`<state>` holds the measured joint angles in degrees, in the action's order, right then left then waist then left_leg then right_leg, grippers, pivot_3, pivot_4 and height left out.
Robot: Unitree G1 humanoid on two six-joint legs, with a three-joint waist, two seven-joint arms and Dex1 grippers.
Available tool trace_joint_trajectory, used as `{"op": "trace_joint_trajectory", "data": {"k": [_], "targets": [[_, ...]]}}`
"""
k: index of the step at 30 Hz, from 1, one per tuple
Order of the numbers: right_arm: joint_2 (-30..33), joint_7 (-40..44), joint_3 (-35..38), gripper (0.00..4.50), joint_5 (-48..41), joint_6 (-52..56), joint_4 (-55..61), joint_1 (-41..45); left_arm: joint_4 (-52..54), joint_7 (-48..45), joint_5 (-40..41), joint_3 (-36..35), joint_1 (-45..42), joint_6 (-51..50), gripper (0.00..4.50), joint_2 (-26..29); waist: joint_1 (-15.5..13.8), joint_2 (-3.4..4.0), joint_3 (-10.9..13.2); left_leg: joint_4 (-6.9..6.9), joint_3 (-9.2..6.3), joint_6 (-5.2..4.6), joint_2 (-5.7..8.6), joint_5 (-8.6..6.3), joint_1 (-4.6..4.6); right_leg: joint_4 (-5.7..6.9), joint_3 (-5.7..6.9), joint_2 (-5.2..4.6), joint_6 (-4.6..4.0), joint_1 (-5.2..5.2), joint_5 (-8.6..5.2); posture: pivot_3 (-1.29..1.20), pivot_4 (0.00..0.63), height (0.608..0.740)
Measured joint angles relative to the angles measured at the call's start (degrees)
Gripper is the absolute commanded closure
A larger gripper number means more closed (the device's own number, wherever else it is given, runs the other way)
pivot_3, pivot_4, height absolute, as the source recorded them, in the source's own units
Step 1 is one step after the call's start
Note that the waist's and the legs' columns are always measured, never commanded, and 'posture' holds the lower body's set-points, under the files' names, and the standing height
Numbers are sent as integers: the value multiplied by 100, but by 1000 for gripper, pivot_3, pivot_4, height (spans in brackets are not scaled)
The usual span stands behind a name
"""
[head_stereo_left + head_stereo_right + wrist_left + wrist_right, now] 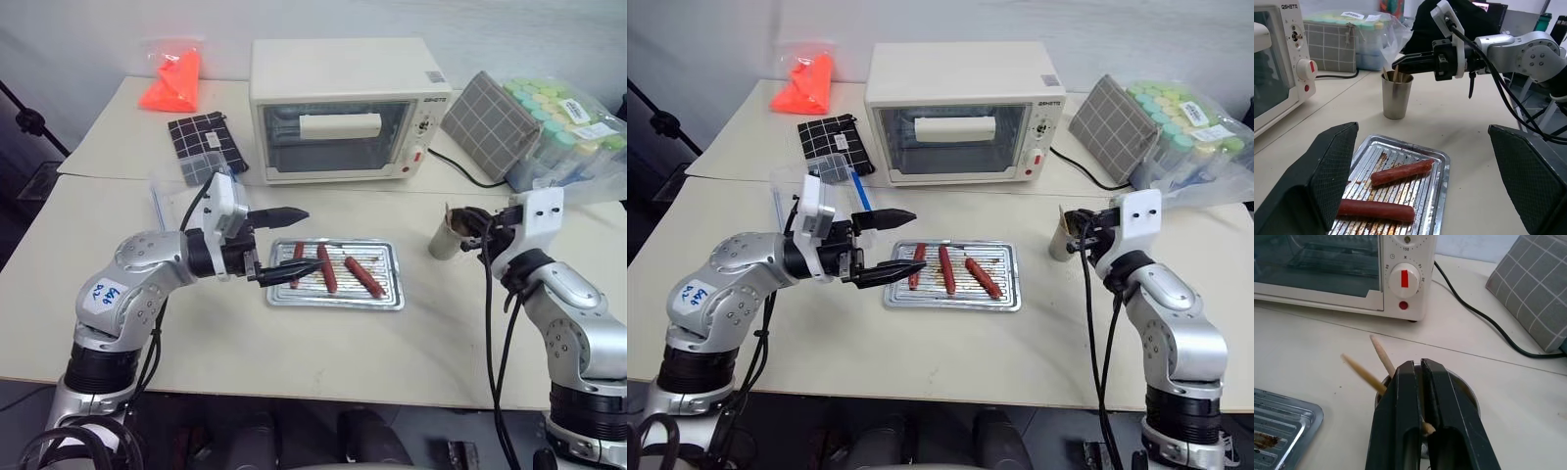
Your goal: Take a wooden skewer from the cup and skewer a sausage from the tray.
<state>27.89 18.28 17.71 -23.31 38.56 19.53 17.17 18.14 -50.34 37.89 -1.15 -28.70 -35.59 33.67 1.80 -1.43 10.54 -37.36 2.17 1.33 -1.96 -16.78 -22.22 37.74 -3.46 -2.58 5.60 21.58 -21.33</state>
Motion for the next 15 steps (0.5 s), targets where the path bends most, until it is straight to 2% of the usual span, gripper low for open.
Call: {"op": "trace_joint_trajectory", "data": {"k": [9, 12, 15], "targets": [[760, 176, 213, 4480, -249, 482, 304, 328, -65, -69, -26, 140, -35, 87, 0, -117, -14, 3, 2, 5, -1, -1, 0, 0, -4, -1, 1, -2, 0, 0, 0, 0, 150, 740], [1430, 469, 656, 4480, -707, 1067, 499, 384, -102, -145, -44, 179, -44, 165, 0, -123, -19, 10, 6, 4, -1, -5, 2, -2, -7, -2, 2, -5, 1, 0, 0, 0, 150, 740], [1725, 583, 1233, 4480, -1301, 1669, 533, 740, -135, -199, -72, 195, -88, 211, 0, -147, 0, 9, 6, 4, -1, -9, -2, -4, -5, -12, 1, -1, 0, -1, 0, 0, 150, 740]]}}
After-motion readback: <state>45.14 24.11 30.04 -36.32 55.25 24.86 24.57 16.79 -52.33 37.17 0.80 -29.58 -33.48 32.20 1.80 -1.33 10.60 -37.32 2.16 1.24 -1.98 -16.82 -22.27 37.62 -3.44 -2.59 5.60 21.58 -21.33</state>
